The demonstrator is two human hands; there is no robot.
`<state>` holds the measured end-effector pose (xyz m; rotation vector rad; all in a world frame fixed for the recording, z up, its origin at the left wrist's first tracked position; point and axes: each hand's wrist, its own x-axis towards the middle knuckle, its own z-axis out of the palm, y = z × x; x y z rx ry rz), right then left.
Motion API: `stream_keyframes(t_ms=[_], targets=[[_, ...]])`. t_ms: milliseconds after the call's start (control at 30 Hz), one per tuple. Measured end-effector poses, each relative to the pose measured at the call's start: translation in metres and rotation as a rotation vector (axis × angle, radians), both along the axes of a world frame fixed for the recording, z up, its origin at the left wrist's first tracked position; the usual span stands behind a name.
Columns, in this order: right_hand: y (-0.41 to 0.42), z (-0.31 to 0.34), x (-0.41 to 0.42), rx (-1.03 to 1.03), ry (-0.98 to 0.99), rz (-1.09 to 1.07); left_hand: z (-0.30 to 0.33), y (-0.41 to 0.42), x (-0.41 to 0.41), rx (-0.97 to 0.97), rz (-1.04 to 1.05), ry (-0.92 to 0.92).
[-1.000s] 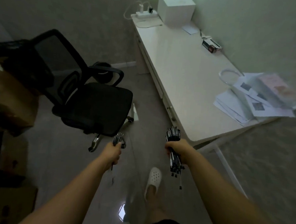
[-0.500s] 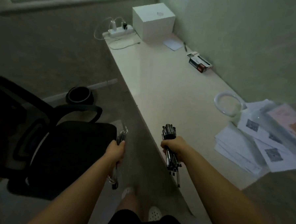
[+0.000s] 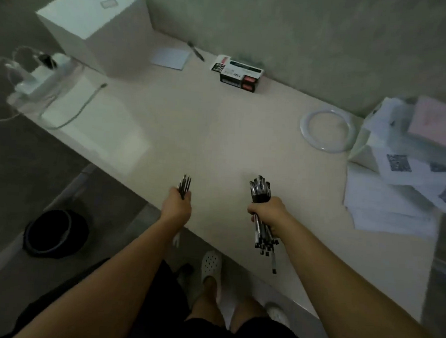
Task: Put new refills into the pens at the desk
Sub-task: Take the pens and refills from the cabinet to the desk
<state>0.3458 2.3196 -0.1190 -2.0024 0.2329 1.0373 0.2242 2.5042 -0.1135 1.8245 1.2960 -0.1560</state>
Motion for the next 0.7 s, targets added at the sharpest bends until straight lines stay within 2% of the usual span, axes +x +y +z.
stream_keyframes(t_ms=[267, 533, 700], targets=[[0.012, 0.006, 0.021, -0.133, -0.117, -0.193, -0.017, 0.022, 0.068, 0.164, -0.323, -0.009], [0.045, 0.004, 0.045, -0.263, -0.203, -0.186, -0.025, 0.026, 0.118, 0.258, -0.372, -0.024], [0.083, -0.02, 0.056, -0.356, -0.272, -0.206, -0.051, 0.039, 0.153, 0.47, -0.422, 0.048]])
